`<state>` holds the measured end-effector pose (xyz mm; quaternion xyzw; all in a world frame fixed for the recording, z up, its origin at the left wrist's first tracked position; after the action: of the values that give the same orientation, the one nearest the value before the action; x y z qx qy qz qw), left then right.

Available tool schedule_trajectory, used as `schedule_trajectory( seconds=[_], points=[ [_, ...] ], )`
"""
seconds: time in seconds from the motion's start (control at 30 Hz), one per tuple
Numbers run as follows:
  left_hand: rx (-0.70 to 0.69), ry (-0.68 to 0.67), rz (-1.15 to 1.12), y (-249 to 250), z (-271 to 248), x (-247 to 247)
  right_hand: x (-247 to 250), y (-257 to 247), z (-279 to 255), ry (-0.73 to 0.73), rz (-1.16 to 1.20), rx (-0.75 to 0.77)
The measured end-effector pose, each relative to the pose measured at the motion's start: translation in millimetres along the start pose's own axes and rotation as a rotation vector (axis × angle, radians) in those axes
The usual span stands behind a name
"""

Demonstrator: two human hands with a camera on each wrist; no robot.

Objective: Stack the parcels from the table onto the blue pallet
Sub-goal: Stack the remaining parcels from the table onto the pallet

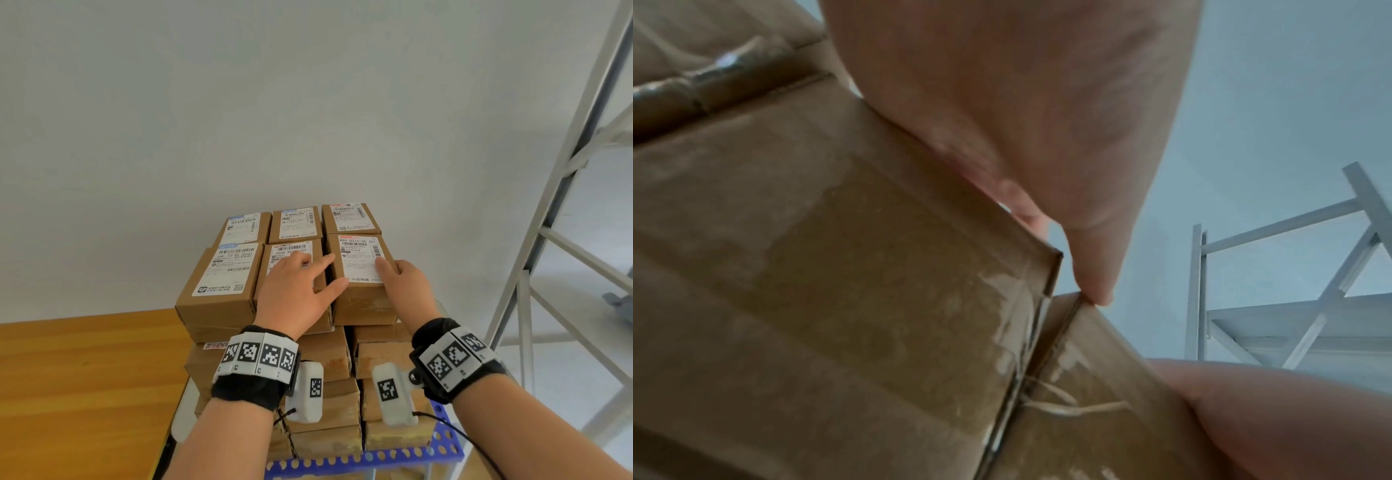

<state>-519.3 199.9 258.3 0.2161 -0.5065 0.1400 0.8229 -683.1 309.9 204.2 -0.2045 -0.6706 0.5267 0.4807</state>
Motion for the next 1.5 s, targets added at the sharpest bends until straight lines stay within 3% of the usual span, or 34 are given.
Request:
schedule_trajectory(
  seconds=[0.17,0.3,0.4,0.5,0.67,1.13,1.5],
  points=[
    [0.014,-0.008,0.017,-0.1,0.2,0.9,-0.5,1.2,-2.5,-0.016,0.059,-0.012],
    [0.029,-0.018,-0.109,-1.6,3.5,4.2,6.8,-5.5,-8.1,0.007,0.100,0.010],
    [0.064,0.077,-0.144,-9.8,-2.1,20.3,10.3,-11.6,-11.0,0.013,0.104,0.038],
    [0.171,0.158,-0.028,-33.5,-10.8,36.3,8.9,-13.9,-11.1,0.000,0.102,0.052],
    [0.429,0.039,0.146,-88.4,-22.5,27.5,5.6,-16.3,-13.2,-0.006,0.096,0.063],
    [0.435,-0.064,0.145,-84.3,-21.5,22.8,4.6,-17.9,-15.2,-0.044,0.072,0.039],
    [0.457,-0.090,-0.168,-93.5,3.4,70.0,15.7,-83.4,0.2,-0.082,-0.137,0.147]
  ],
)
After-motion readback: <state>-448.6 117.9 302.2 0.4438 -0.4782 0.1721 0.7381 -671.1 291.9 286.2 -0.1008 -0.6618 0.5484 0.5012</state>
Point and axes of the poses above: each hand's wrist, its own z-axis towards the middle knuckle, its own x-axis out of the back of the hand, y = z × x, the point moved 10 cm from there along z, towards the middle knuckle, and after that the axes turned 3 degrees about -x, right-handed, at the moved point
